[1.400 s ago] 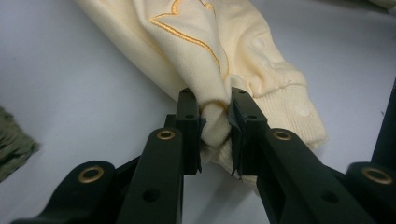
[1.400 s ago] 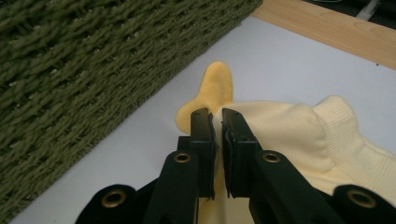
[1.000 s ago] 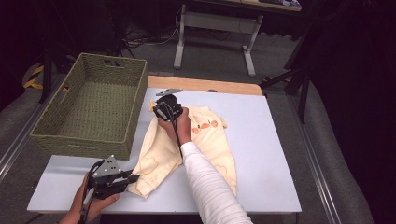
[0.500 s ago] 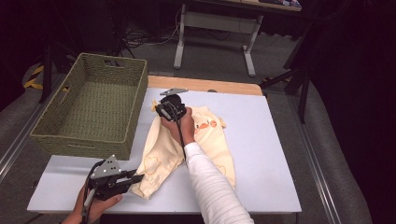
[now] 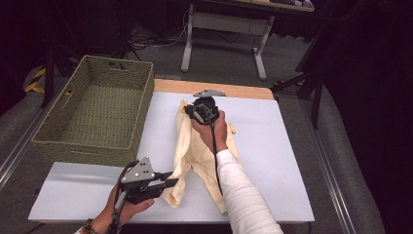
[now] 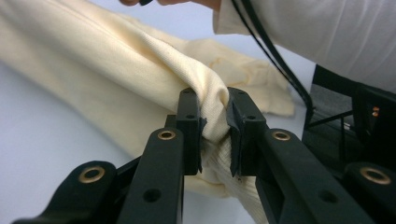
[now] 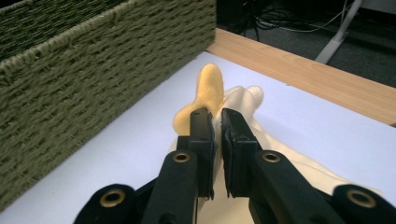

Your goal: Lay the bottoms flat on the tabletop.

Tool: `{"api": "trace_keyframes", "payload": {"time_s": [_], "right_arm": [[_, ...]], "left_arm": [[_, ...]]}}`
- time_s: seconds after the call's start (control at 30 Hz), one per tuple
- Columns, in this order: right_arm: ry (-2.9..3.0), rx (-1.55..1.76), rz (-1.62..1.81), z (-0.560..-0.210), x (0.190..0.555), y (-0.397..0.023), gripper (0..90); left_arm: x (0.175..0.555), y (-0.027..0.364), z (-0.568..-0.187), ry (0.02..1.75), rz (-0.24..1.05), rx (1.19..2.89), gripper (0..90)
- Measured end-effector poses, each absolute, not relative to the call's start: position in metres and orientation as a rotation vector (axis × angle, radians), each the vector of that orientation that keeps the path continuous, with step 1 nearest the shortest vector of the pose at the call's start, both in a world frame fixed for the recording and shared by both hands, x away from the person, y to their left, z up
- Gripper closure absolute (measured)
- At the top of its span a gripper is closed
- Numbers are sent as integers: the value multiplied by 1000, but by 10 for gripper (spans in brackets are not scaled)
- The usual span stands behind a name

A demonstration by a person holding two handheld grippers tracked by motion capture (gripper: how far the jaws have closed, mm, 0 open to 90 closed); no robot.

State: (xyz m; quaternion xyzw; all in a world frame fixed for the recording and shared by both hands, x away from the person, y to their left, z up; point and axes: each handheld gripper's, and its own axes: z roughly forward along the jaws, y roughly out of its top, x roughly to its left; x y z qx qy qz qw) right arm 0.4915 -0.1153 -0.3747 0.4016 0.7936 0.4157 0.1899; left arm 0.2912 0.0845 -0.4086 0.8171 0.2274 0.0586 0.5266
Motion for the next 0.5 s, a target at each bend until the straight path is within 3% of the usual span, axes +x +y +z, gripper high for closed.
{"api": "trace_keyframes", "payload": {"time_s": [0.5], "right_arm": [[2175,1229,1144,-381,493,-202,830]], "left_arm": [[311,-1,-413,460,65,1970,760]]}}
